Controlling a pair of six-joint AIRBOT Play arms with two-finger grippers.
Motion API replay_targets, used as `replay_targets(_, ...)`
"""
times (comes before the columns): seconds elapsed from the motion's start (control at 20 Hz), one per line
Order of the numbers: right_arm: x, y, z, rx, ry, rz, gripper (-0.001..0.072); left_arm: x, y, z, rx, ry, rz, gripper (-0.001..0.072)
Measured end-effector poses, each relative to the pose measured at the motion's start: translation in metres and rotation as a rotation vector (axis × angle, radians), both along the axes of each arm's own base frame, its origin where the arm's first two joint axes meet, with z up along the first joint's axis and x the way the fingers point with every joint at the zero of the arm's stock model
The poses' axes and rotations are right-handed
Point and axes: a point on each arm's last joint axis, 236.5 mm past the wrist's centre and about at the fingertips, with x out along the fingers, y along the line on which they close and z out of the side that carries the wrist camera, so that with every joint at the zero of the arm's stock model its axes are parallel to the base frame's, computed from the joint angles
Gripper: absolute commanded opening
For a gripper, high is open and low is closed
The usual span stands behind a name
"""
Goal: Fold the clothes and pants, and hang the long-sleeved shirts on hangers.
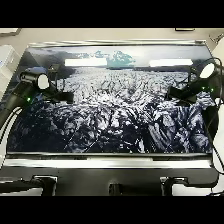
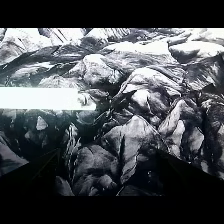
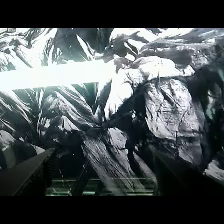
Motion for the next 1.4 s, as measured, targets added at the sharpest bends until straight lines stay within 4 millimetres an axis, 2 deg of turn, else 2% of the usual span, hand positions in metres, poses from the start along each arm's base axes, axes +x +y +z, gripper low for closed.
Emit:
replay_targets(0.6, 0.000, 0.000, 0.000, 0.000, -0.001, 0.000, 0.0705, 0.000, 0.000, 0.000, 0.000, 0.000, 0.000, 0.0709)
replay_targets(0.75, 0.010, -0.001, 0.002, -0.004, -0.044, -0.010, 0.0704, 0.001, 0.000, 0.000, -0.001, -0.002, 0.000, 0.0708)
replay_targets(0.8, 0.015, -0.002, 0.003, -0.007, -0.063, -0.014, 0.0706, 0.007, -0.002, 0.000, -0.008, -0.024, 0.002, 0.0709)
replay_targets(1.05, 0.030, -0.005, 0.006, -0.016, -0.126, -0.028, 0.0703, 0.052, -0.020, 0.009, -0.095, -0.207, 0.031, 0.0709)
replay_targets(1.15, 0.037, -0.007, 0.008, -0.021, -0.159, -0.036, 0.0674, 0.078, -0.028, 0.019, -0.143, -0.319, 0.041, 0.0708)
replay_targets(1.2, 0.040, -0.007, 0.009, -0.022, -0.171, -0.039, 0.0674, 0.097, -0.031, 0.028, -0.170, -0.405, 0.047, 0.0667)
replay_targets(1.25, 0.042, -0.007, 0.009, -0.023, -0.180, -0.041, 0.0675, 0.119, -0.032, 0.038, -0.195, -0.502, 0.051, 0.0509)
replay_targets(1.3, 0.044, -0.008, 0.010, -0.024, -0.189, -0.043, 0.0675, 0.144, -0.030, 0.053, -0.209, -0.617, 0.042, 0.0484)
replay_targets(1.35, 0.047, -0.008, 0.011, -0.026, -0.200, -0.046, 0.0675, 0.166, -0.022, 0.070, -0.214, -0.713, 0.045, 0.0507)
replay_targets(1.4, 0.049, -0.009, 0.012, -0.027, -0.208, -0.048, 0.0675, 0.189, -0.004, 0.087, -0.205, -0.791, 0.062, 0.0534)
